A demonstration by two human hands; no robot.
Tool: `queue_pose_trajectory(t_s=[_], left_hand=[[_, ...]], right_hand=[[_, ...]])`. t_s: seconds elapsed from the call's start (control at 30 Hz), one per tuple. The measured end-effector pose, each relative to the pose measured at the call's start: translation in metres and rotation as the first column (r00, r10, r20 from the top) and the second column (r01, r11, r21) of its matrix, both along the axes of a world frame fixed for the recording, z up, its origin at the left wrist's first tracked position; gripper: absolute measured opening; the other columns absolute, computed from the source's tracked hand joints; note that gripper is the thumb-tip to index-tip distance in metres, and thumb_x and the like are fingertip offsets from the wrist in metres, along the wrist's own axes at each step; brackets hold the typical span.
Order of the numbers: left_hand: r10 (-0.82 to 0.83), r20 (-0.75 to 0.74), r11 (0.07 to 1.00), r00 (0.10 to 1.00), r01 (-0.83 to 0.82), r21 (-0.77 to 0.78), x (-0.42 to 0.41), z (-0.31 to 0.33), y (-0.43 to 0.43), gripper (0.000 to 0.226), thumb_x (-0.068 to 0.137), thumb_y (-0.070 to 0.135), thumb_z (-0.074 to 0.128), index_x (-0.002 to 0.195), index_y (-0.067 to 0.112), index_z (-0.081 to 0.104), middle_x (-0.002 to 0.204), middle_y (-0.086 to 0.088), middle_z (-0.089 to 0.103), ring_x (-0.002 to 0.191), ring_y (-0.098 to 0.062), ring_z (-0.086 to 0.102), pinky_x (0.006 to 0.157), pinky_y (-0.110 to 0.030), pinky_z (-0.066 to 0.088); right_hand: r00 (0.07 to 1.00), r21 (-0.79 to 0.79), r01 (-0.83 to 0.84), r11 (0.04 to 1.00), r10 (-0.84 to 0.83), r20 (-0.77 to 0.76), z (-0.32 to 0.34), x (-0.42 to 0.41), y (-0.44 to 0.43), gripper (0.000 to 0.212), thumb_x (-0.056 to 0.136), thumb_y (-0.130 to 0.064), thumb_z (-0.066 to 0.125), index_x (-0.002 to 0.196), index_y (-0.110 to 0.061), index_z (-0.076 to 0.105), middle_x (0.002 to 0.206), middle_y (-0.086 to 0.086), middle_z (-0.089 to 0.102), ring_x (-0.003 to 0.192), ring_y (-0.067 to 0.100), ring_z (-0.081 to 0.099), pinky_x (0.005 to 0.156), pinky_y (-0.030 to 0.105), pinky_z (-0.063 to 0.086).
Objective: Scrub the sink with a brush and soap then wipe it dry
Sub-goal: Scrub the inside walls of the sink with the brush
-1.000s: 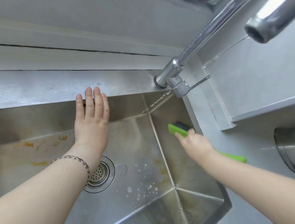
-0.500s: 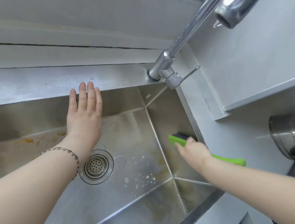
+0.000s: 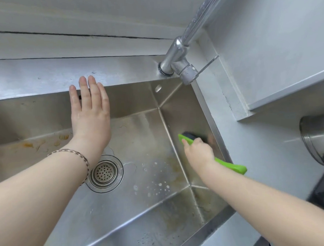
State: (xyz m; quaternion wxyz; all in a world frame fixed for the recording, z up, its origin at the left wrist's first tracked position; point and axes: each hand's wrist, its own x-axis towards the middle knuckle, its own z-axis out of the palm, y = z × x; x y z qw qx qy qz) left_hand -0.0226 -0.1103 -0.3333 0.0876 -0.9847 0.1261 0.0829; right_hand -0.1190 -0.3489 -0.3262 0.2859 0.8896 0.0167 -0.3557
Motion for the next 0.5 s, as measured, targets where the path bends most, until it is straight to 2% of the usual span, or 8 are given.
queue_pose_trajectory(t_s=[0.1, 0.17, 0.23, 0.3, 0.33, 0.37, 0.43, 0.5], left_hand=[[-0.023, 0.031, 1.000, 0.999, 0.023, -0.001, 0.002, -0.003, 0.002, 0.070, 0.091, 0.017, 0.028, 0.133, -0.011, -0.021, 0.149, -0.028, -0.012, 0.139, -0.044, -0.009, 0.112, -0.054, -0.003], [-0.011, 0.040, 1.000, 0.999, 0.012, -0.012, 0.001, -0.005, 0.002, 0.070, 0.091, 0.016, 0.028, 0.134, -0.011, -0.019, 0.149, -0.028, -0.011, 0.139, -0.044, -0.009, 0.112, -0.054, -0.003], [0.001, 0.069, 0.999, 0.998, 0.003, -0.051, 0.000, -0.007, 0.000, 0.072, 0.090, 0.016, 0.032, 0.136, -0.011, -0.016, 0.149, -0.029, -0.009, 0.139, -0.045, -0.008, 0.112, -0.054, -0.003], [0.019, 0.081, 0.995, 0.997, -0.011, -0.097, -0.002, -0.008, -0.001, 0.074, 0.089, 0.017, 0.035, 0.137, -0.011, -0.013, 0.150, -0.029, -0.008, 0.138, -0.045, -0.008, 0.112, -0.054, -0.005], [0.027, 0.071, 0.994, 0.997, -0.019, -0.107, -0.002, -0.006, -0.001, 0.074, 0.089, 0.017, 0.035, 0.138, -0.011, -0.013, 0.150, -0.029, -0.008, 0.139, -0.045, -0.009, 0.112, -0.054, -0.005], [0.028, 0.065, 0.994, 0.997, -0.021, -0.110, -0.002, -0.004, 0.000, 0.074, 0.089, 0.017, 0.035, 0.138, -0.010, -0.014, 0.150, -0.028, -0.009, 0.139, -0.044, -0.009, 0.112, -0.053, -0.006], [0.019, 0.063, 0.995, 0.998, -0.013, -0.102, -0.002, -0.004, 0.002, 0.073, 0.090, 0.018, 0.033, 0.138, -0.009, -0.015, 0.150, -0.027, -0.010, 0.139, -0.043, -0.010, 0.112, -0.052, -0.006], [0.018, 0.060, 0.993, 0.998, -0.011, -0.114, -0.002, -0.003, 0.005, 0.074, 0.091, 0.020, 0.034, 0.140, -0.008, -0.014, 0.151, -0.025, -0.011, 0.140, -0.041, -0.011, 0.113, -0.051, -0.007]], right_hand=[[0.968, -0.037, 0.004, 0.999, -0.013, -0.250, -0.018, -0.043, 0.006, 0.050, 0.096, 0.005, 0.030, 0.145, -0.004, 0.027, 0.133, 0.014, 0.046, 0.123, 0.034, 0.040, 0.081, 0.039, 0.051], [0.969, -0.043, -0.013, 0.999, 0.002, -0.246, -0.023, -0.036, 0.002, 0.046, 0.096, 0.003, 0.032, 0.141, -0.006, 0.036, 0.131, 0.012, 0.050, 0.123, 0.033, 0.042, 0.086, 0.040, 0.051], [0.992, -0.037, -0.035, 0.999, 0.030, -0.120, -0.027, -0.006, -0.003, 0.049, 0.095, 0.002, 0.034, 0.143, -0.008, 0.033, 0.129, 0.013, 0.051, 0.121, 0.031, 0.043, 0.080, 0.037, 0.051], [0.999, -0.025, 0.010, 1.000, -0.011, -0.041, -0.023, 0.012, 0.000, 0.053, 0.094, 0.002, 0.035, 0.145, -0.009, 0.027, 0.127, 0.015, 0.051, 0.120, 0.031, 0.043, 0.062, 0.032, 0.047], [0.997, -0.033, 0.034, 0.999, -0.036, -0.070, -0.024, 0.006, 0.001, 0.052, 0.094, 0.002, 0.035, 0.145, -0.009, 0.028, 0.128, 0.014, 0.051, 0.120, 0.031, 0.042, 0.062, 0.031, 0.046], [0.992, -0.036, 0.025, 0.999, -0.029, -0.122, -0.026, -0.007, 0.002, 0.050, 0.095, 0.002, 0.034, 0.144, -0.008, 0.031, 0.129, 0.013, 0.050, 0.122, 0.032, 0.042, 0.068, 0.032, 0.048], [0.960, -0.052, -0.015, 0.999, 0.000, -0.282, -0.023, -0.042, 0.003, 0.047, 0.096, 0.002, 0.034, 0.141, -0.008, 0.036, 0.131, 0.012, 0.050, 0.122, 0.032, 0.044, 0.071, 0.034, 0.048], [0.952, -0.045, -0.021, 0.999, 0.006, -0.307, -0.008, -0.044, 0.000, 0.045, 0.096, 0.000, 0.035, 0.139, -0.011, 0.039, 0.131, 0.011, 0.052, 0.121, 0.030, 0.050, 0.072, 0.033, 0.046]])
